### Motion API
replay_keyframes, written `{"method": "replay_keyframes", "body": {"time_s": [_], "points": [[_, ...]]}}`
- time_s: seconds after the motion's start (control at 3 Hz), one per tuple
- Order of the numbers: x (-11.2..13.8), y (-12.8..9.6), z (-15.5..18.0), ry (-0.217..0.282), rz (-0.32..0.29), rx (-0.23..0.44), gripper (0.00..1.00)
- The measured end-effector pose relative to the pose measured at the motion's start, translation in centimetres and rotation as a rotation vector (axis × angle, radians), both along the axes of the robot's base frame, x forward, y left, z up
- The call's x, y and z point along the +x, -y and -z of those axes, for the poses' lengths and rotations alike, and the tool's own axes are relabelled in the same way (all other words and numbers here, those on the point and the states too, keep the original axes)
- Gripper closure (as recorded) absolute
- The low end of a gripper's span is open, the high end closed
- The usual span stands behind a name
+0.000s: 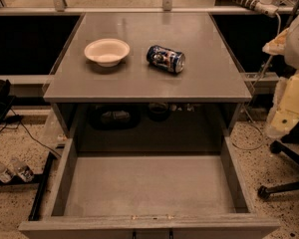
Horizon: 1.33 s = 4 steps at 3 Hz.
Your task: Place pepsi can into top drawer
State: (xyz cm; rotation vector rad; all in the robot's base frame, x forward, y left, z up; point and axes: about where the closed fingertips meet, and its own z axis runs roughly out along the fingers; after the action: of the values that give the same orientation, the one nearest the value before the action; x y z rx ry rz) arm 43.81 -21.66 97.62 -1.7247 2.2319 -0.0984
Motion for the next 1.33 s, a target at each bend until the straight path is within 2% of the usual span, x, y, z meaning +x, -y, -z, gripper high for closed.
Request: {"method": "replay_keyframes", "body": {"time_s": [0.33, 0.67, 1.0, 1.33], "points": [[0.0, 0.0, 0.0, 0.001, 0.0, 0.0, 0.0], [0.1, -0.1, -0.3, 0.028, -0.016, 0.008, 0.0], [1.4, -1.2, -0.7, 0.069, -0.055, 0.016, 0.0], [3.6, -3.0, -0.8, 0.115, -0.122, 0.034, 0.0]]}}
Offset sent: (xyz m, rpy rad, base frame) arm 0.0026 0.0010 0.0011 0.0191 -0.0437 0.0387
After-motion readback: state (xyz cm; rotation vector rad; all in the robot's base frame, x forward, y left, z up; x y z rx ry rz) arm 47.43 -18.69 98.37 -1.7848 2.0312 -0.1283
